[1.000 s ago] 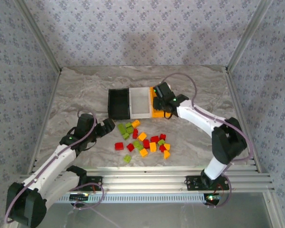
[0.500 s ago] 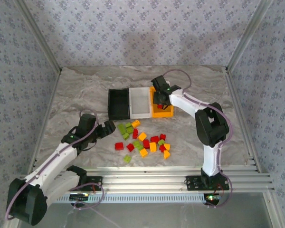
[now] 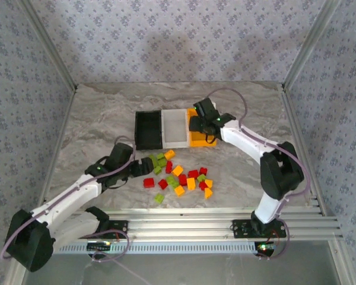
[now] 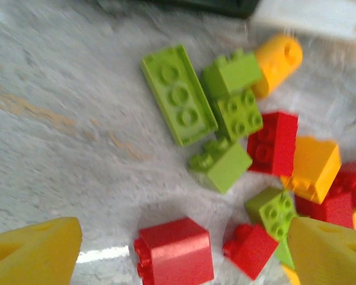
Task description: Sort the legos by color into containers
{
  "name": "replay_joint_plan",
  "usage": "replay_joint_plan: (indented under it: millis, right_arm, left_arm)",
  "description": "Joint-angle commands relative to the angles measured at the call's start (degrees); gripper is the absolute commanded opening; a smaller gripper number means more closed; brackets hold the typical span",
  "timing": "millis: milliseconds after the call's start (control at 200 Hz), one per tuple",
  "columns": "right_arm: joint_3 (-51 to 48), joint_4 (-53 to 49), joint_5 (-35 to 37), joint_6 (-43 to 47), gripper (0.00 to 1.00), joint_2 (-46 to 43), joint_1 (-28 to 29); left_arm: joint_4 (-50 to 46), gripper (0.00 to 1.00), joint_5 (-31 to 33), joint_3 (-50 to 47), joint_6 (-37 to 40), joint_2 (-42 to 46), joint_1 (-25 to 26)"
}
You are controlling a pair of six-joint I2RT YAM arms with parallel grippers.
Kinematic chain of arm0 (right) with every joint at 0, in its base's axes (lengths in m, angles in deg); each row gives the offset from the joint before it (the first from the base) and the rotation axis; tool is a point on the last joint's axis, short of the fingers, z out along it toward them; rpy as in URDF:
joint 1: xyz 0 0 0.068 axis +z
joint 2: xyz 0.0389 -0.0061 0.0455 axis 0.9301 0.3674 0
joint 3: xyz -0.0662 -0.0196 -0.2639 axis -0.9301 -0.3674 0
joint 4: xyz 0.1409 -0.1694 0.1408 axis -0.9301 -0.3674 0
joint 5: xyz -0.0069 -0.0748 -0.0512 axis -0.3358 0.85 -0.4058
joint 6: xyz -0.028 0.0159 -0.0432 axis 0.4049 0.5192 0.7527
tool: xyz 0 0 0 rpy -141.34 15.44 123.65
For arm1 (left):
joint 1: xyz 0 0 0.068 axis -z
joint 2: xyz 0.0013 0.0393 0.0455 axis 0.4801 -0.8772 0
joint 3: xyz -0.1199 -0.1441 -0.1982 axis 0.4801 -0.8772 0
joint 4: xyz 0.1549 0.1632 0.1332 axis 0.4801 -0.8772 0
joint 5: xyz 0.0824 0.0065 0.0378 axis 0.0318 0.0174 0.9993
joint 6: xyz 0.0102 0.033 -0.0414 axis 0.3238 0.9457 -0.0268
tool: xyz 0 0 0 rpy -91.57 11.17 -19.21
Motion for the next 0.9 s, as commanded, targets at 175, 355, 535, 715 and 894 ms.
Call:
replay_joint_plan:
  millis: [175, 355, 535, 715, 894]
  right_arm:
    - [-10.27, 3.53, 0.17, -1.89, 0.71, -6.37, 0.08]
    - [-12.48, 4.47, 0.17, -2.06, 0.71, -8.57, -0.03]
    - [-13.78, 4.84, 0.05, -2.19, 0.71, -10.14, 0.0]
    - [-15.28, 5.21, 0.16, -2.38, 0.72, -11.47, -0.05]
    - [-16.41, 5.43, 0.16, -2.56, 0.72, -12.5, 0.02]
  left_arm:
    - [-3.52, 0.81, 4.34, 0.0, -0.22, -7.27, 7.74]
    - [-0.12, 0.75, 4.07, -1.09, -1.27, -11.65, 8.66]
    - [1.52, 0.68, 4.7, -0.35, -0.58, -15.58, 8.67]
    - [2.13, 0.55, 5.72, -0.11, -0.14, -16.65, 8.7]
    - [1.4, 0.44, 6.36, 0.17, 0.39, -16.51, 8.67]
